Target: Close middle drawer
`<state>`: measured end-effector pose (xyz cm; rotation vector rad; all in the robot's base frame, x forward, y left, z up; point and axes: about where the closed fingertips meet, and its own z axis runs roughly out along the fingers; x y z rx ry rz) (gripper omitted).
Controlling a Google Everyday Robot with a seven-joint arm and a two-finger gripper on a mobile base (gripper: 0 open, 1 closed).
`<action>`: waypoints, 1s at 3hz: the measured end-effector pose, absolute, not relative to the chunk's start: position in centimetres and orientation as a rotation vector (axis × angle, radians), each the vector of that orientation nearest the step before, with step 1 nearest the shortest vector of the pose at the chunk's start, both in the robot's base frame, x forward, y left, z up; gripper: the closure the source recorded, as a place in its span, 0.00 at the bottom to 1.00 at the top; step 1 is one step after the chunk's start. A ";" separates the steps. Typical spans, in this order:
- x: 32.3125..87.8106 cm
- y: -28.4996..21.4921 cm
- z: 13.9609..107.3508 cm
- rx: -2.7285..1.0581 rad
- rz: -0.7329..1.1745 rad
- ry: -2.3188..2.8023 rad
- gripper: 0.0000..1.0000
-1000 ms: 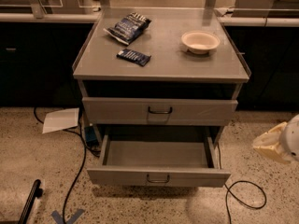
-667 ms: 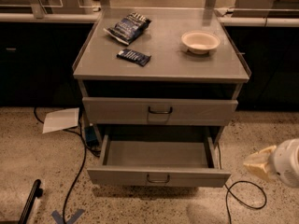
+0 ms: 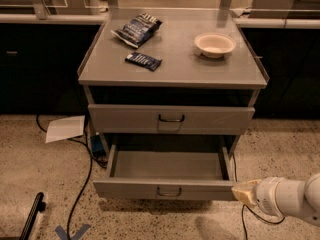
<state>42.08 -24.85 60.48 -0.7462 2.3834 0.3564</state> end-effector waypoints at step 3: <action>44.3 -23.6 53.9 -0.681 0.397 2.405 1.00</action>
Offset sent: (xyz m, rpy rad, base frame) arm 0.0214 0.0076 -0.0415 0.0213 0.0072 -0.0233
